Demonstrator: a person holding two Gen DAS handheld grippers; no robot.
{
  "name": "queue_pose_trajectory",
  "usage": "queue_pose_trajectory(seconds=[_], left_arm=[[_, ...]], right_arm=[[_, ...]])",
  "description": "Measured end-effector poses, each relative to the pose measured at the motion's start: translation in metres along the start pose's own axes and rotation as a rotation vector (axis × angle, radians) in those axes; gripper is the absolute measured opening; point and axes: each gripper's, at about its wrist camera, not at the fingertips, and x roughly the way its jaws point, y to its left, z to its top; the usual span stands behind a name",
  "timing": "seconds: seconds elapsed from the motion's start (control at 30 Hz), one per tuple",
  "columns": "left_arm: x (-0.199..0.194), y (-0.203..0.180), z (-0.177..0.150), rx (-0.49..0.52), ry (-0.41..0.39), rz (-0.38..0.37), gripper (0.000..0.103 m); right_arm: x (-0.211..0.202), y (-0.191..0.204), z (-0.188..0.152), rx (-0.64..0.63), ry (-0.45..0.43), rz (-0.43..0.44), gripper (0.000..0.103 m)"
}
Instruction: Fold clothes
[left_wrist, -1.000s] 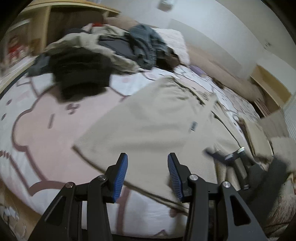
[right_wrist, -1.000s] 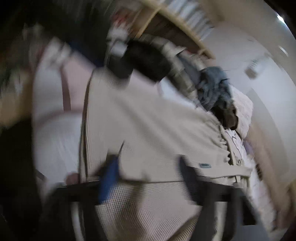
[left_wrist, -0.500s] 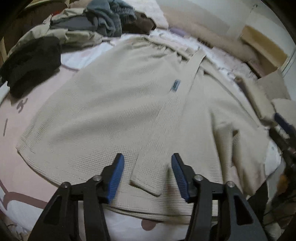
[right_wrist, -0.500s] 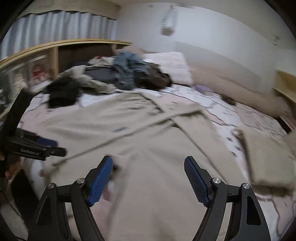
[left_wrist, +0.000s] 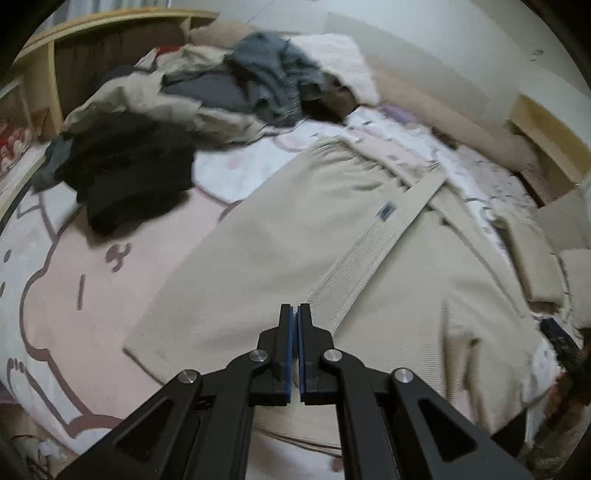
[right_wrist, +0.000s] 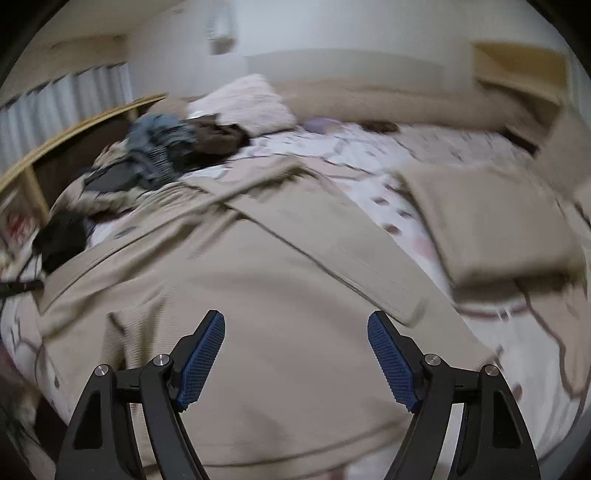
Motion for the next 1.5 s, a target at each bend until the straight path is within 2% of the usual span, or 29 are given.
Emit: queue_pose_trajectory(seconds=[0.1,0.17,0.23,0.27,0.3,0.37,0.47,0.57,0.63,0.7,0.73,0.8,0.87,0.97,1.0,1.1,1.17,1.23,1.3,1.37,1.5], left_arm=[[0.023,0.009,-0.005,-0.012,0.075,0.012,0.004],[0.031,0.012,-0.008,-0.017,0.093,0.054,0.008],[0.028,0.011,-0.009,-0.025,0.076,0.083,0.022],[0.022,0.009,-0.008,-0.030,0.050,0.083,0.036],[0.016,0.006,-0.008,-0.024,0.023,0.083,0.044],[0.004,-0.006,-0.006,0.002,-0.023,0.087,0.045],[-0.014,-0.028,-0.003,0.044,-0.089,0.030,0.047],[-0.023,-0.058,-0.007,0.092,-0.124,-0.105,0.059],[-0.018,-0.082,-0.009,0.134,-0.117,-0.178,0.059],[-0.005,-0.110,-0.010,0.175,-0.098,-0.236,0.059],[0.002,-0.121,-0.011,0.189,-0.099,-0.256,0.059],[0.017,-0.142,-0.012,0.204,-0.098,-0.304,0.059],[0.033,-0.157,-0.013,0.215,-0.073,-0.331,0.059],[0.050,-0.176,-0.024,0.272,-0.006,-0.319,0.059],[0.054,-0.180,-0.031,0.298,0.016,-0.310,0.059],[0.070,-0.187,-0.056,0.375,0.092,-0.259,0.059],[0.071,-0.189,-0.071,0.435,0.084,-0.213,0.059],[0.060,-0.195,-0.074,0.470,0.067,-0.204,0.059],[0.047,-0.199,-0.070,0.464,0.050,-0.251,0.059],[0.028,-0.206,-0.062,0.446,0.026,-0.344,0.059],[0.005,-0.236,-0.044,0.419,0.026,-0.521,0.059]], right_arm=[[-0.004,-0.039,-0.003,0.119,0.025,-0.028,0.080],[-0.009,-0.065,-0.004,0.191,0.039,-0.058,0.080],[-0.015,-0.090,-0.007,0.263,0.051,-0.094,0.080],[-0.017,-0.102,-0.009,0.296,0.057,-0.110,0.080],[-0.018,-0.113,-0.011,0.327,0.063,-0.123,0.080],[-0.021,-0.136,-0.016,0.389,0.076,-0.150,0.080],[-0.016,-0.156,-0.022,0.432,0.089,-0.154,0.079],[-0.002,-0.164,-0.027,0.459,0.113,-0.088,0.074],[0.011,-0.163,-0.029,0.463,0.134,-0.058,0.054],[0.019,-0.158,-0.029,0.457,0.117,-0.074,0.041],[0.021,-0.156,-0.029,0.460,0.105,-0.068,0.027],[0.021,-0.154,-0.029,0.494,0.093,-0.044,0.007],[0.010,-0.155,-0.027,0.514,0.058,-0.044,0.007],[-0.010,-0.163,-0.021,0.491,0.009,-0.061,0.006],[-0.011,-0.167,-0.022,0.481,0.016,-0.079,0.006],[0.009,-0.170,-0.036,0.484,0.107,-0.106,0.006],[0.010,-0.166,-0.037,0.473,0.103,-0.116,0.006],[0.006,-0.163,-0.032,0.467,0.087,-0.110,0.006],[-0.006,-0.159,-0.024,0.449,0.059,-0.083,0.006],[-0.022,-0.149,-0.015,0.397,0.013,-0.056,0.006],[-0.050,-0.096,-0.001,0.158,-0.059,-0.004,0.006]])
